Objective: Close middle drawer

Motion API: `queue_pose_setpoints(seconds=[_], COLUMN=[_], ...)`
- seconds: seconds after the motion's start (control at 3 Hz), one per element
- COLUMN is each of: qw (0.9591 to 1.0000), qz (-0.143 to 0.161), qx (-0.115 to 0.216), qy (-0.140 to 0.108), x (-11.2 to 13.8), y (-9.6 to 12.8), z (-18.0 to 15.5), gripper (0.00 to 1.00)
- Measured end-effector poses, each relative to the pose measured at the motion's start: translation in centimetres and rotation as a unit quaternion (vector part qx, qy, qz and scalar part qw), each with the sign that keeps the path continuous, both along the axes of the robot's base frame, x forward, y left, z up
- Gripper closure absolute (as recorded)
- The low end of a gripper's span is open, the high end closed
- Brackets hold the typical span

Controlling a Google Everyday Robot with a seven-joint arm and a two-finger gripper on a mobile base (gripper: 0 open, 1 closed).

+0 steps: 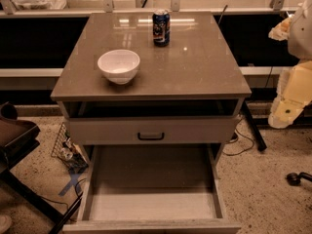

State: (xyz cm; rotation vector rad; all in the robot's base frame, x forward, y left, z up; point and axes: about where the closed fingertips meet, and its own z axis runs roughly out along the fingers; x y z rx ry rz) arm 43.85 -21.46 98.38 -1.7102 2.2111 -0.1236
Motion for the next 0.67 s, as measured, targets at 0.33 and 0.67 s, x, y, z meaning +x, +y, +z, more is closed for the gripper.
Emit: queue_pose_setpoints(seconds=[0.33, 0.67], qw=[1.0, 0.9997], qz=[0.0, -0.016], qx=[0.0, 0.013], qy=[0.0, -0.014], x=[0.0, -1.0], y=[0.0, 0.2], z=[0.0, -2.8], gripper=[0.0, 0.0])
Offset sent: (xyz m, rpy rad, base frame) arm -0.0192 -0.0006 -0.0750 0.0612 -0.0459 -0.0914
